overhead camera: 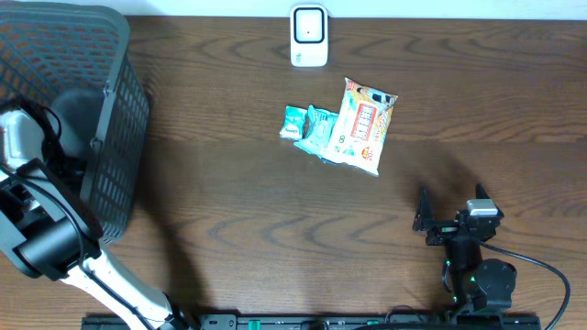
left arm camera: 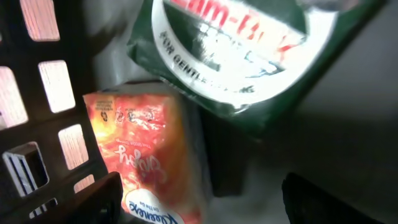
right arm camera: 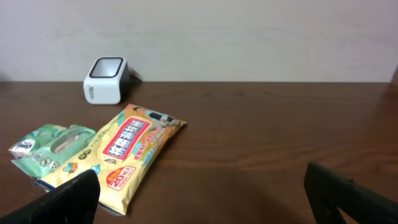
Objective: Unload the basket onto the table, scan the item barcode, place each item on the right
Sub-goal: 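Reach the left gripper into the basket and grasp the orange box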
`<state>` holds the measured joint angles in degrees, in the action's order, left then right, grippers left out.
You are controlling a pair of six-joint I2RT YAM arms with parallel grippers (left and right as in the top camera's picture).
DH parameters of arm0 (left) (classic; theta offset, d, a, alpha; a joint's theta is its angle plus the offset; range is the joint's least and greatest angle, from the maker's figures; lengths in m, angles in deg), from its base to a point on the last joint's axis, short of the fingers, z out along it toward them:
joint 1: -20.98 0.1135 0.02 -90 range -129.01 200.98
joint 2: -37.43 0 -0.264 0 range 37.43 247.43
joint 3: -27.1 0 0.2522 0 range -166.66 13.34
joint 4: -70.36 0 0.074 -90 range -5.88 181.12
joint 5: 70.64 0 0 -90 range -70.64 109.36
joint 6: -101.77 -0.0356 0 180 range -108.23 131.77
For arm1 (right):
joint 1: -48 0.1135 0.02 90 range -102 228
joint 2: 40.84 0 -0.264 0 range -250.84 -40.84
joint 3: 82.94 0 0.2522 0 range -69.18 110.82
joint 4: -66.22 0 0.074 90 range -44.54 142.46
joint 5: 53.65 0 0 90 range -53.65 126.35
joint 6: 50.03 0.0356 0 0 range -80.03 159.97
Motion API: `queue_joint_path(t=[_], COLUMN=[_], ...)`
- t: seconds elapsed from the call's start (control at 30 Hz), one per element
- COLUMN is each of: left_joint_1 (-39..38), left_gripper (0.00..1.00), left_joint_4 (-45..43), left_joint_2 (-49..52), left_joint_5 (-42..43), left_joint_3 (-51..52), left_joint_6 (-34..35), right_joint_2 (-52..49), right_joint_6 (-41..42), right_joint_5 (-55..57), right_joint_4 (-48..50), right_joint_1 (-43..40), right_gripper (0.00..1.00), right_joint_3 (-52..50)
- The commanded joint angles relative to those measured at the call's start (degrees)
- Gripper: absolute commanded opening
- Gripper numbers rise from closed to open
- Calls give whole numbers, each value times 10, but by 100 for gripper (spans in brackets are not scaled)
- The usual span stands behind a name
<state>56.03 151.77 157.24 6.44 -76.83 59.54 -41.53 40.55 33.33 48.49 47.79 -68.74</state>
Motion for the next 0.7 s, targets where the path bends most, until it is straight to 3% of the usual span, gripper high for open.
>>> queue_joint_path(t=[0.0, 0.13, 0.2, 0.3, 0.43, 0.67], left_joint_1=[1, 1, 1, 1, 1, 1], left_gripper=[81, 80, 66, 36, 8, 8], left_joint_4=[-5, -21, -26, -26, -25, 12], left_joint_2=[7, 7, 7, 7, 7, -22], left_joint_5=[-24, -29, -29, -28, -28, 12], left_joint_3=[19, 38, 43, 43, 43, -7], left_joint_6=[12, 12, 12, 12, 9, -20], right_joint_2=[3, 3, 3, 3, 3, 3], right_joint_6=[-5, -4, -4, -4, -4, -4], right_joint_5=[1, 1, 1, 1, 1, 1], right_joint_4=[-2, -2, -2, -2, -2, -2], right_joint_1=[-2, -2, -2, -2, -2, -2], right_gripper=[99, 99, 99, 99, 99, 99], right_joint_3=[-1, -1, -1, -1, -1, -1])
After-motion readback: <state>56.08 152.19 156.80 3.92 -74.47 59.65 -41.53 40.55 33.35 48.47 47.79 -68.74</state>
